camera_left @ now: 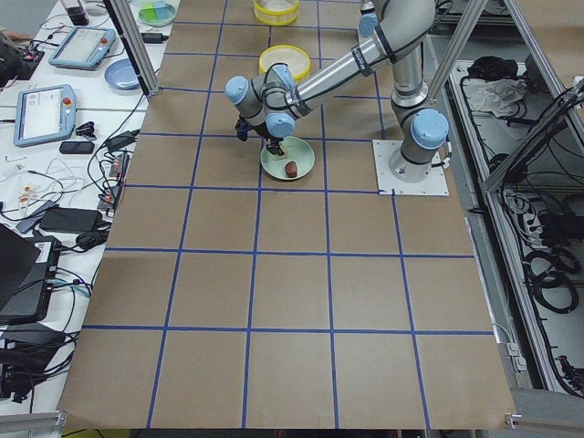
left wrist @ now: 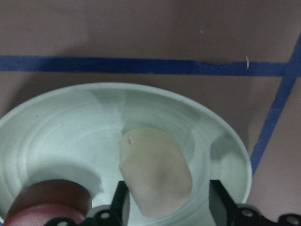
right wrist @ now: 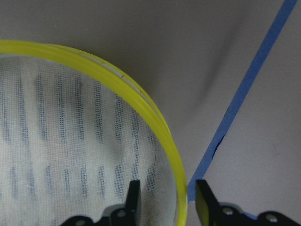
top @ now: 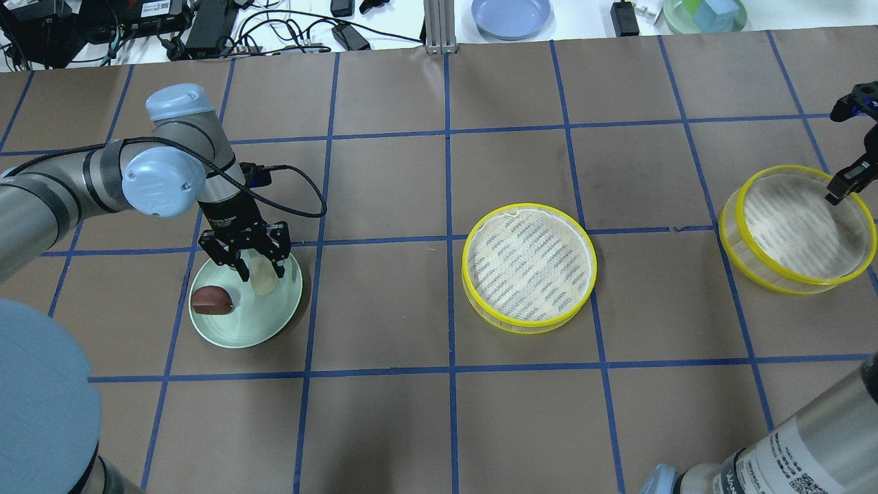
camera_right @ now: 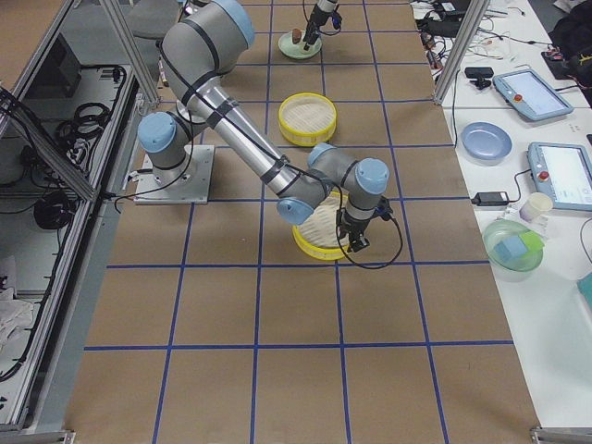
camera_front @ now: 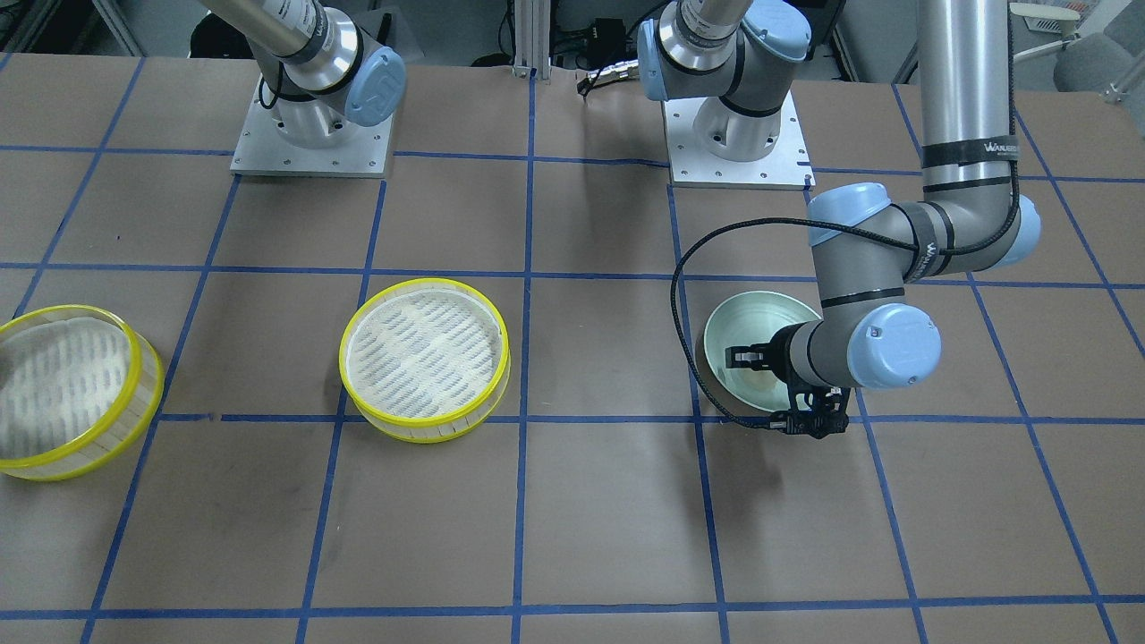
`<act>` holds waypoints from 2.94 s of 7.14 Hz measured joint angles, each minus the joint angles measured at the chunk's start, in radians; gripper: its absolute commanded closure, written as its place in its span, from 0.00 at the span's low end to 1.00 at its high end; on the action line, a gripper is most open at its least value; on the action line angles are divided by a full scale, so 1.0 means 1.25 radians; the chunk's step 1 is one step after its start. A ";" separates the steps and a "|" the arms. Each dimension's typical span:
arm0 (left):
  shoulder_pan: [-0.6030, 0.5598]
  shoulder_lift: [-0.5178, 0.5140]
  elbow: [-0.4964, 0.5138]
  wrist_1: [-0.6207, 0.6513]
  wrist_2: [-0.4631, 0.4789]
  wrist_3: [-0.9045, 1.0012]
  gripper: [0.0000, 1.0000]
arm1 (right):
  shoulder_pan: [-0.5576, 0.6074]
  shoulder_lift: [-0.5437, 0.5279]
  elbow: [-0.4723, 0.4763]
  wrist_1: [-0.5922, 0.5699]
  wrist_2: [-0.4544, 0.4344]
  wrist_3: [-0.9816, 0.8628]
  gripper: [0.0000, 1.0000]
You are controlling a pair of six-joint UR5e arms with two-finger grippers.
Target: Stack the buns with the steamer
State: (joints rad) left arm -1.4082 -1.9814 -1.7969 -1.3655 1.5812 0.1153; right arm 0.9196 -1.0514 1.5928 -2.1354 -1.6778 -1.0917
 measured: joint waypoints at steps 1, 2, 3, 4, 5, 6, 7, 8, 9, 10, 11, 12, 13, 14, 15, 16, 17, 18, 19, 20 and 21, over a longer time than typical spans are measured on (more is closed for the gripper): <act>0.000 -0.002 0.001 0.000 0.003 0.003 1.00 | 0.000 0.000 0.000 -0.007 0.000 -0.005 0.96; 0.000 0.001 0.002 0.000 0.004 0.006 1.00 | -0.001 -0.001 0.000 -0.009 0.002 -0.010 1.00; -0.002 0.011 0.009 -0.001 0.002 -0.001 1.00 | -0.001 -0.006 0.000 -0.009 0.004 -0.013 1.00; -0.011 0.031 0.038 -0.023 -0.005 -0.029 1.00 | 0.002 -0.022 0.000 -0.004 0.006 -0.007 1.00; -0.027 0.055 0.086 -0.074 -0.031 -0.078 1.00 | 0.006 -0.048 -0.001 0.010 0.007 0.004 1.00; -0.056 0.079 0.140 -0.131 -0.072 -0.145 1.00 | 0.009 -0.078 -0.004 0.043 0.008 0.025 1.00; -0.110 0.098 0.178 -0.165 -0.112 -0.212 1.00 | 0.014 -0.108 -0.007 0.091 0.009 0.061 1.00; -0.180 0.108 0.196 -0.159 -0.164 -0.279 1.00 | 0.025 -0.133 -0.008 0.136 0.009 0.096 1.00; -0.249 0.105 0.201 -0.113 -0.223 -0.349 1.00 | 0.044 -0.160 -0.007 0.182 0.008 0.141 1.00; -0.307 0.094 0.198 -0.056 -0.279 -0.404 1.00 | 0.075 -0.197 -0.004 0.240 0.007 0.208 1.00; -0.348 0.081 0.181 0.002 -0.330 -0.433 1.00 | 0.118 -0.236 -0.001 0.296 0.006 0.293 1.00; -0.379 0.066 0.144 0.071 -0.365 -0.444 1.00 | 0.172 -0.270 0.002 0.345 0.006 0.403 1.00; -0.397 0.051 0.101 0.135 -0.378 -0.446 1.00 | 0.224 -0.298 0.008 0.375 0.004 0.511 1.00; -0.406 0.035 0.070 0.181 -0.384 -0.447 0.77 | 0.269 -0.323 0.024 0.388 0.001 0.594 1.00; -0.416 0.021 0.055 0.203 -0.385 -0.448 0.42 | 0.307 -0.344 0.042 0.392 -0.001 0.656 1.00; -0.428 0.011 0.051 0.215 -0.383 -0.449 0.02 | 0.336 -0.353 0.056 0.392 -0.004 0.695 1.00; -0.434 0.008 0.052 0.233 -0.380 -0.450 0.00 | 0.352 -0.354 0.062 0.392 -0.005 0.717 1.00; -0.435 0.012 0.057 0.254 -0.370 -0.449 0.00 | 0.358 -0.353 0.065 0.391 -0.003 0.735 1.00; -0.431 0.021 0.070 0.257 -0.321 -0.445 0.00 | 0.365 -0.349 0.066 0.390 0.000 0.764 1.00; -0.414 0.036 0.091 0.225 -0.241 -0.428 0.00 | 0.391 -0.341 0.067 0.386 0.000 0.807 1.00; -0.382 0.054 0.114 0.169 -0.170 -0.382 0.00 | 0.434 -0.334 0.075 0.377 -0.004 0.861 1.00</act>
State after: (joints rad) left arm -1.8861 -1.9133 -1.6543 -1.1538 1.3689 -0.3626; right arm 1.4625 -1.4694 1.6865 -1.6647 -1.6823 -0.0151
